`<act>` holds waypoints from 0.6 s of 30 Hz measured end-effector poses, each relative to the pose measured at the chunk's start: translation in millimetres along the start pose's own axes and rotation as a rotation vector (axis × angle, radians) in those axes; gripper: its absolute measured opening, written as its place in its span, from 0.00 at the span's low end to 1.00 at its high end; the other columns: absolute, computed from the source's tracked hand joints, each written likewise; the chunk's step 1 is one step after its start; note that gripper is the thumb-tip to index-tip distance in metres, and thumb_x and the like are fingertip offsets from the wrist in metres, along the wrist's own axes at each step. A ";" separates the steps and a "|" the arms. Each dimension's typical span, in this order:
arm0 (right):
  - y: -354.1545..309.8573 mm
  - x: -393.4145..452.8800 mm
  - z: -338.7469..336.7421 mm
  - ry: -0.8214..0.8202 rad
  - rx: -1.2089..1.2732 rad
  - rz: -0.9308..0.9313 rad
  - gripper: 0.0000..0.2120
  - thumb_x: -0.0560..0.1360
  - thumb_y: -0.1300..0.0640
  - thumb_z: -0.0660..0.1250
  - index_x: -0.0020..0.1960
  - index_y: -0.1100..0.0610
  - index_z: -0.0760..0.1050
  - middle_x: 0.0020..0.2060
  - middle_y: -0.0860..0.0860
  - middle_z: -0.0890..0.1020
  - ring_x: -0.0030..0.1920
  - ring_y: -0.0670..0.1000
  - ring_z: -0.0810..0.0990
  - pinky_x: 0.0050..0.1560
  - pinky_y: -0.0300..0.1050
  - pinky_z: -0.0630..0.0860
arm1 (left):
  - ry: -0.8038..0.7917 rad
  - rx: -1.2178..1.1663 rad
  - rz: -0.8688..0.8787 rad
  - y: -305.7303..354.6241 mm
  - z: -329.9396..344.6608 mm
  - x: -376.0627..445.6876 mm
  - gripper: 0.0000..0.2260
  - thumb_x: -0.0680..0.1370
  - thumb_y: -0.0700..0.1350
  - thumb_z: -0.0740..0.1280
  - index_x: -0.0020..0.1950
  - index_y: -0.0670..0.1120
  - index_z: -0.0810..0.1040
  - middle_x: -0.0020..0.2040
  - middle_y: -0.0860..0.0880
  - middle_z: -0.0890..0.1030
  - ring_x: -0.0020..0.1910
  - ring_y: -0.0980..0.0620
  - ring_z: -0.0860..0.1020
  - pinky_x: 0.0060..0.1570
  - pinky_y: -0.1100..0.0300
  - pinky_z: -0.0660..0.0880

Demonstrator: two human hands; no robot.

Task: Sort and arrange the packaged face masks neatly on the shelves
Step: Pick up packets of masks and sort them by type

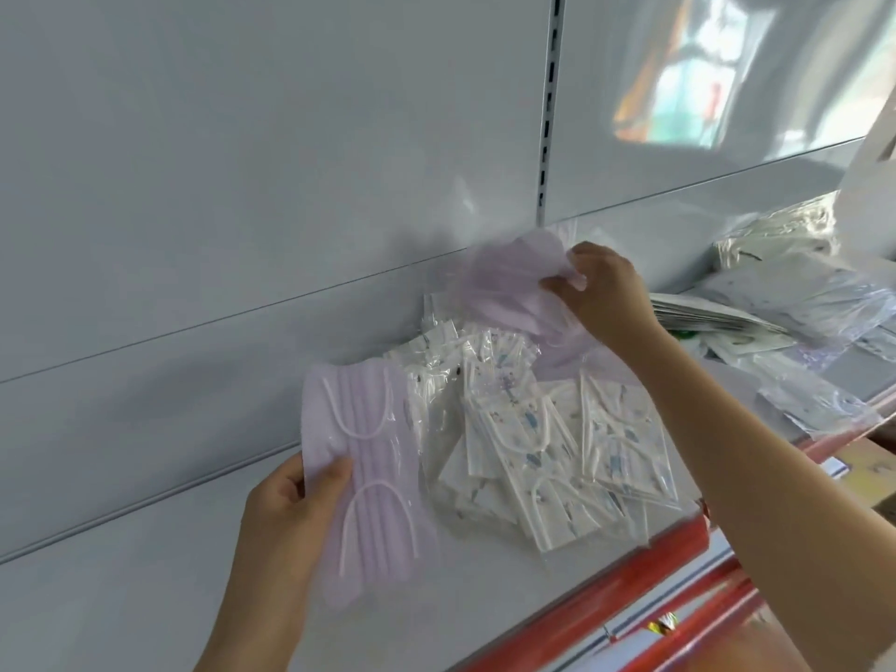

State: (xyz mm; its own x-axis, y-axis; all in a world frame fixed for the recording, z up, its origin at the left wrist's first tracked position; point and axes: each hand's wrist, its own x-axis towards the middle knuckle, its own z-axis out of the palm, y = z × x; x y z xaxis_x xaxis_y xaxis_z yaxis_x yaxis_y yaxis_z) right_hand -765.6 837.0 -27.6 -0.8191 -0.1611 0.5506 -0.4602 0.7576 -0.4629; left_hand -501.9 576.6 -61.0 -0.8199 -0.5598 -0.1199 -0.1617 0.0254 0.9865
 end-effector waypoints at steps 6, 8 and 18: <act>-70.2 -19.2 -61.7 0.097 0.541 0.284 0.19 0.71 0.47 0.77 0.44 0.64 0.81 0.38 0.60 0.84 0.37 0.52 0.80 0.39 0.47 0.77 | 0.034 -0.089 0.100 19.0 10.1 6.7 0.08 0.83 0.41 0.63 0.49 0.47 0.80 0.35 0.57 0.82 0.36 0.57 0.79 0.39 0.58 0.72; -96.0 -40.0 -67.4 -0.023 0.728 0.349 0.14 0.71 0.50 0.77 0.49 0.60 0.83 0.42 0.57 0.86 0.42 0.52 0.85 0.48 0.51 0.82 | -0.002 -0.164 0.100 27.7 18.6 8.6 0.09 0.83 0.38 0.60 0.53 0.47 0.79 0.38 0.59 0.83 0.39 0.56 0.80 0.39 0.61 0.73; -139.8 -126.2 -15.0 -0.318 0.821 0.624 0.06 0.76 0.60 0.71 0.50 0.62 0.83 0.44 0.59 0.86 0.46 0.59 0.86 0.50 0.57 0.82 | -0.351 -0.452 -0.168 20.9 20.1 10.7 0.14 0.81 0.40 0.66 0.66 0.43 0.79 0.56 0.43 0.86 0.54 0.43 0.85 0.53 0.49 0.81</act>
State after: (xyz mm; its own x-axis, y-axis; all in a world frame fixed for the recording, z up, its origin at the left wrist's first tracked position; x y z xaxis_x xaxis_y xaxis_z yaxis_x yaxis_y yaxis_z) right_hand -592.7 760.8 -21.9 -0.9856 -0.1398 -0.0951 0.0775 0.1266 -0.9889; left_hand -525.0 587.8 -43.9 -0.9483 -0.2163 -0.2322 -0.1182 -0.4383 0.8910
